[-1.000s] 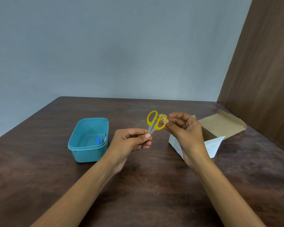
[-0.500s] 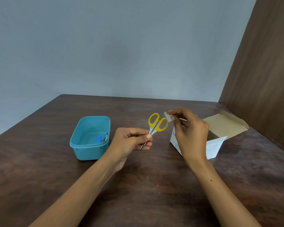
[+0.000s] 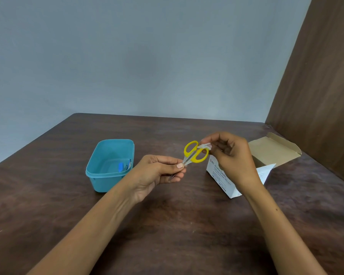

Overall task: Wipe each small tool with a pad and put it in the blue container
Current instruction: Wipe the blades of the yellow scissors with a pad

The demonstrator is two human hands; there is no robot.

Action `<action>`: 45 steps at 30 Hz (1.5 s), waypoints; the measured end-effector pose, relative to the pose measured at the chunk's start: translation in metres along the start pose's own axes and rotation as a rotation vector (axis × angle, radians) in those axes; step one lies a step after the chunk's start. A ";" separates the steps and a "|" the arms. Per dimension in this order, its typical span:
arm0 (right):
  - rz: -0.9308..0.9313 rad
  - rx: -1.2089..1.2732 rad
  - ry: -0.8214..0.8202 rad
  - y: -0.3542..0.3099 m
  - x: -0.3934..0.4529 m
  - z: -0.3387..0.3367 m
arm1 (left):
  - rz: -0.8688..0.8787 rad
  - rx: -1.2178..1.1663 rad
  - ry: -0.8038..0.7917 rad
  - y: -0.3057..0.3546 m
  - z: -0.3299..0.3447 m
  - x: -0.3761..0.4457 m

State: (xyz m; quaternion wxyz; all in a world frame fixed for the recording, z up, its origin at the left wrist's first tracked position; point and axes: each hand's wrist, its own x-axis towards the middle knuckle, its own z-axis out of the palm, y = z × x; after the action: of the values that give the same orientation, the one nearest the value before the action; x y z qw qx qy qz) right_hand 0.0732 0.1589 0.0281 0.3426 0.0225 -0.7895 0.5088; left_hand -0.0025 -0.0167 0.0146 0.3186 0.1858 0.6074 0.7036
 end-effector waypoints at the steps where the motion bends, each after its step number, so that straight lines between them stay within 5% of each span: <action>1: 0.005 0.033 0.020 -0.001 0.000 0.001 | -0.007 -0.024 -0.002 0.000 0.000 0.000; 17: -0.237 -0.270 0.281 0.004 -0.013 0.025 | -0.012 -0.290 0.040 0.000 0.006 0.000; 25: -0.206 -0.218 0.291 0.001 -0.020 0.032 | -0.008 -0.325 0.049 0.001 0.006 -0.001; 30: -0.023 0.037 0.385 0.003 -0.014 0.026 | -0.032 -0.321 0.004 -0.001 0.011 -0.002; 40: 0.019 0.045 0.197 0.000 -0.022 0.045 | 0.017 -0.391 0.026 0.001 0.009 -0.001; 45: -0.059 -0.020 0.268 -0.004 -0.022 0.045 | 0.037 -0.395 0.033 0.001 0.012 -0.001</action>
State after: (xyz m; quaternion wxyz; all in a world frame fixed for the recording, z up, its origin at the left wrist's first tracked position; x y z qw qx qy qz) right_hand 0.0685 0.1134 0.0074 0.4598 -0.0258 -0.7407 0.4891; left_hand 0.0053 -0.0084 0.0181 0.3255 0.1194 0.4593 0.8178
